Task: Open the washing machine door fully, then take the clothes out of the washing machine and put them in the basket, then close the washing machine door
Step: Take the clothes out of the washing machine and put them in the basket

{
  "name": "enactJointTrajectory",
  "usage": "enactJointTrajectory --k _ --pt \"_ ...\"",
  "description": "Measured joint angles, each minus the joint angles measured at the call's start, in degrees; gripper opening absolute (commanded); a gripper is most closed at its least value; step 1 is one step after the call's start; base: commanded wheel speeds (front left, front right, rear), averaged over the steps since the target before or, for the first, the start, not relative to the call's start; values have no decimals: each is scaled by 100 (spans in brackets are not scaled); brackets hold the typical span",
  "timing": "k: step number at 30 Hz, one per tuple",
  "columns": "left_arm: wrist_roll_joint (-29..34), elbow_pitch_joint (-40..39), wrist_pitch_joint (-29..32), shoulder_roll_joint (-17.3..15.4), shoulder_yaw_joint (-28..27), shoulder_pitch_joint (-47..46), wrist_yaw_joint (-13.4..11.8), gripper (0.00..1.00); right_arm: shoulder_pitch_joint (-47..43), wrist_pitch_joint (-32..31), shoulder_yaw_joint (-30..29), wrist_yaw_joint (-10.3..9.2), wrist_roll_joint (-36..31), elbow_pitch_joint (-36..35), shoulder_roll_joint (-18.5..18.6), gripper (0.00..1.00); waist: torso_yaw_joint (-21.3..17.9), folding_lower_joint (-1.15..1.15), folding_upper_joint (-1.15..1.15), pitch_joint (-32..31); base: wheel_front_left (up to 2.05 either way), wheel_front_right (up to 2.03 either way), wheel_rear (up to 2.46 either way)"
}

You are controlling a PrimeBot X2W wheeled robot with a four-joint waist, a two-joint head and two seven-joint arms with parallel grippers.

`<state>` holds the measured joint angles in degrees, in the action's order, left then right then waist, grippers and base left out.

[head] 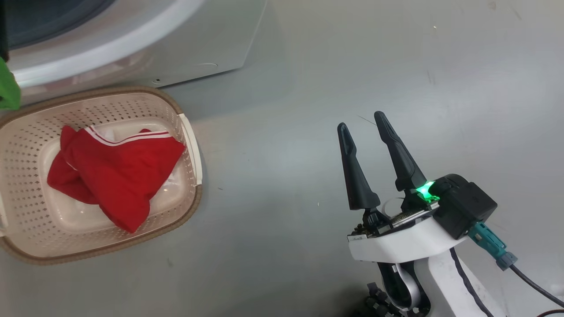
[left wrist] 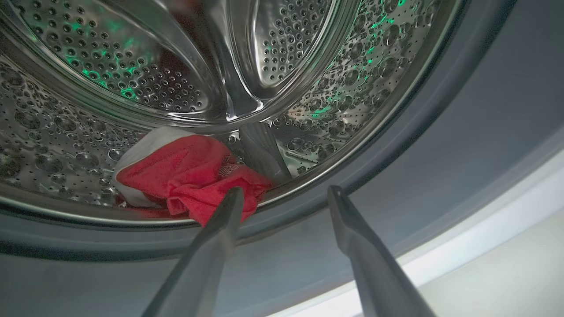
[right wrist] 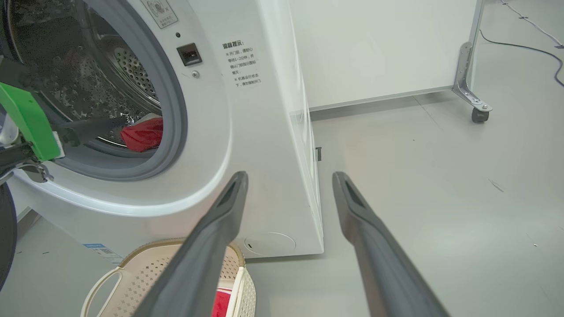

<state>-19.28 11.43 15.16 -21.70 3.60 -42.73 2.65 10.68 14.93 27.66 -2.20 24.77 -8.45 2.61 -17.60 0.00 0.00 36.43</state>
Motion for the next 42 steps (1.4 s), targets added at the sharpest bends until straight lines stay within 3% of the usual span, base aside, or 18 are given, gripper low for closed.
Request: enactJointTrajectory --k 13,29,36,37,38,39,42 --pt "183 477 1089 -829 -20 -1168 174 100 413 0 189 -103 390 -7 -1 100 -642 0 0 532 0 0 0" --pt "508 1150 1972 -1312 34 -1872 176 100 521 0 291 -201 498 68 -3 100 -892 0 0 706 0 0 0" --pt "521 1422 2370 -1338 49 -1956 172 100 543 0 290 -204 498 90 -3 100 -904 0 0 738 0 0 0" --pt "521 1440 2385 -1338 54 -1965 169 41 555 0 290 -204 498 96 -3 100 -904 0 0 743 0 0 0" --pt "521 1463 2441 -1338 64 -1985 168 5 566 0 289 -205 498 101 -3 100 -903 0 0 749 0 0 0" --pt "522 1474 2471 -1337 73 -2009 168 0 576 0 288 -205 498 108 -3 100 -901 0 0 753 0 0 0" --pt "516 1524 2535 -1310 63 -2080 160 0 617 0 287 -205 498 129 -3 100 -892 0 0 764 0 0 0"
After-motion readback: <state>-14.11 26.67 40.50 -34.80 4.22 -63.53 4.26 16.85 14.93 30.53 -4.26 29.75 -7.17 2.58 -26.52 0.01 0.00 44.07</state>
